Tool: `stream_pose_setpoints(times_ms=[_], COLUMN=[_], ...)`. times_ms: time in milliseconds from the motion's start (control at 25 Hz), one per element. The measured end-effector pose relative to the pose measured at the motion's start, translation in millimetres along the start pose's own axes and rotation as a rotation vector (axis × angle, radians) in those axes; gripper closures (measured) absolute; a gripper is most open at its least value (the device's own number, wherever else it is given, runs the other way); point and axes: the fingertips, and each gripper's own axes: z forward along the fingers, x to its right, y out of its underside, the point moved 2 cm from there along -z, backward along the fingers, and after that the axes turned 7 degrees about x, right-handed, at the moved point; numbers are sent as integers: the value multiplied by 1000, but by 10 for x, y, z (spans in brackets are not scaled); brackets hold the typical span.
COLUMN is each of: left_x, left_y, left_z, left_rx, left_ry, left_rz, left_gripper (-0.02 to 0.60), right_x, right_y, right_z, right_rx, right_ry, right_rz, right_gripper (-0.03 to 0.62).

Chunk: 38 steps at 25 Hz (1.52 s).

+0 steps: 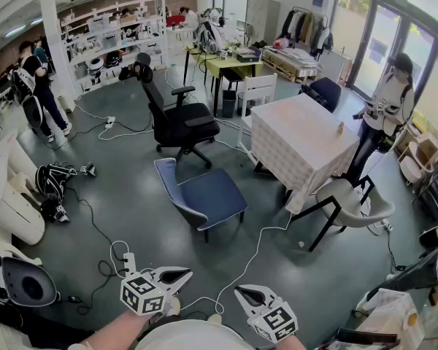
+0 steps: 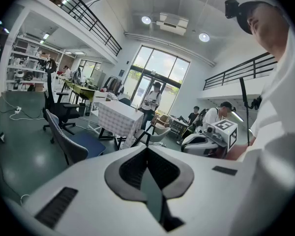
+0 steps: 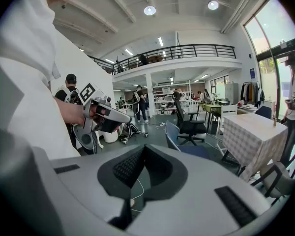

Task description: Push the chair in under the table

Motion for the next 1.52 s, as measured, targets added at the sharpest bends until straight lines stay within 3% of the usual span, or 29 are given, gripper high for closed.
stream_pose_setpoints(times_ms=[280,600,800,920,1040,1240,1520], left_x=[8,-418,-1002,-1453,-1899,-2825,-4038], left_y=[87,-110,-367,-600,-830,-1054,-954], left_z=[69,371,774,998,1115,1180,1184], left_rx=[-4,-18,-10,-5,-10,15,-19], left_ry=[9,25,33,13,-17,-142,-464], left_rz=[-10,-4,-21,-39,-61,-95,-163], left_gripper=[569,569,568,564,512,443,357], right_x=[14,311,805,1115,1331,1686,2048], right_y=[1,-93,-216,-366,-547,-692,-856], right_z=[146,414,656,913,1204,1716,1957], right_rx=[17,3,-18,-43,-65,-96,-115], right_ry=[-28,-7,79,117,143,186,226], right_rz=[-22,-6,-2,4,0,-14,-28], right_gripper=[580,579,574,459,457,457,450])
